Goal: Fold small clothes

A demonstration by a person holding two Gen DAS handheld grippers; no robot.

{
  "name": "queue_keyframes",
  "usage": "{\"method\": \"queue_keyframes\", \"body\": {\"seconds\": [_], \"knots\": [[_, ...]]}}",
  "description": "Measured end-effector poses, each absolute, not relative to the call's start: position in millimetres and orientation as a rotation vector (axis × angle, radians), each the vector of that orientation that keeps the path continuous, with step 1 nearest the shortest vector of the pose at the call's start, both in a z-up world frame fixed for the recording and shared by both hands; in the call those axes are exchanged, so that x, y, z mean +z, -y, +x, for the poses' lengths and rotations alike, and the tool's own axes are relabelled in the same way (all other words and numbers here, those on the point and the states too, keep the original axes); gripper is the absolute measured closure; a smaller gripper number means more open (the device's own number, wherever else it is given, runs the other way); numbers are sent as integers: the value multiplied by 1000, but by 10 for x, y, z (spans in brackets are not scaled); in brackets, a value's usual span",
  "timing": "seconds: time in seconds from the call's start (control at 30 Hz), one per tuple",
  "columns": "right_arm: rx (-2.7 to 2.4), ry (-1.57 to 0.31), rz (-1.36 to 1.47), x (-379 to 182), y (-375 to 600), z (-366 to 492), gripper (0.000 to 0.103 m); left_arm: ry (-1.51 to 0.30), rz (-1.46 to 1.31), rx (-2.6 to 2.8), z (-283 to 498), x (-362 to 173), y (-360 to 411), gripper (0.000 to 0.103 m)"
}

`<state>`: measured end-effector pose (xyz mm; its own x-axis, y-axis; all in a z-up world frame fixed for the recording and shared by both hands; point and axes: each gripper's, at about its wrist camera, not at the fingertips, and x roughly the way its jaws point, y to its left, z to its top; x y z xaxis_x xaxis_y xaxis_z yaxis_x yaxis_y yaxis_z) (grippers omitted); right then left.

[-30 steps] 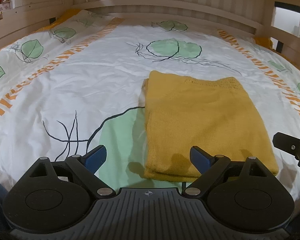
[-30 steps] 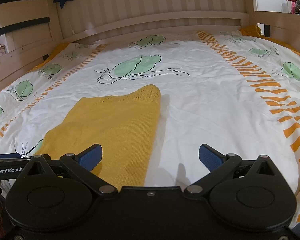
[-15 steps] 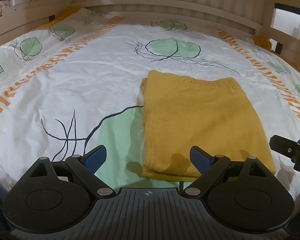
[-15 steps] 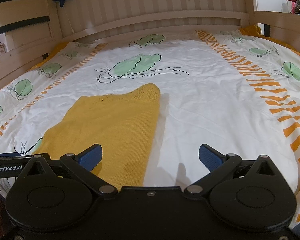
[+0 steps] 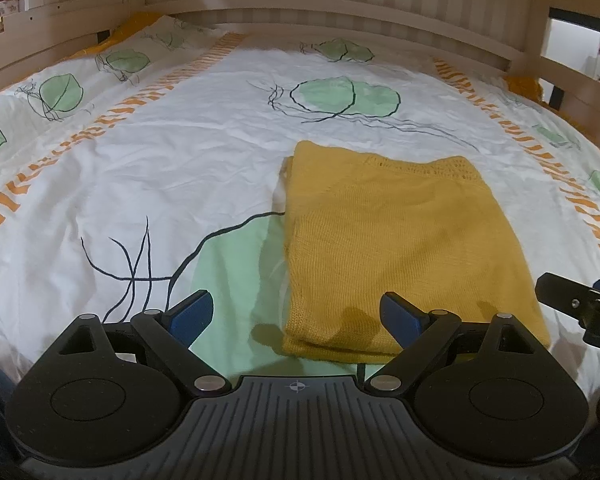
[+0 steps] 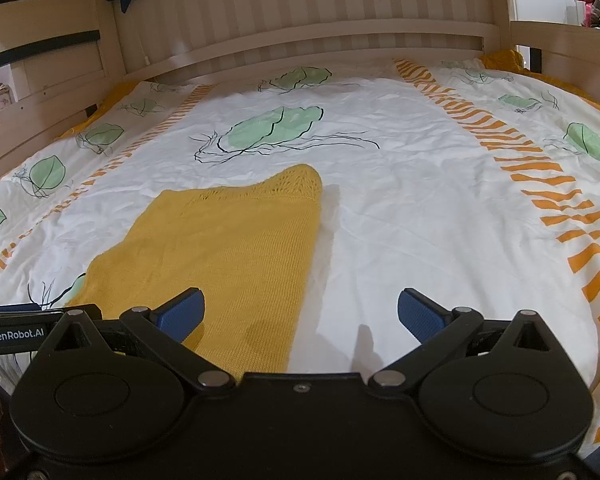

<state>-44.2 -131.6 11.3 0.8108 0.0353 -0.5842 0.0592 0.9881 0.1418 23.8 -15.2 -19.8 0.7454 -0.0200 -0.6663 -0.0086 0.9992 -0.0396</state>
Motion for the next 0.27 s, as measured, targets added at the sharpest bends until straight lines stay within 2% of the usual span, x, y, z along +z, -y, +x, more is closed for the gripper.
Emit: {"method": "queue_keyframes", "body": {"seconds": [0.27], "knots": [[-15, -631, 152, 92, 1322, -444, 0, -716, -39, 9, 217, -199, 155, 12]]}}
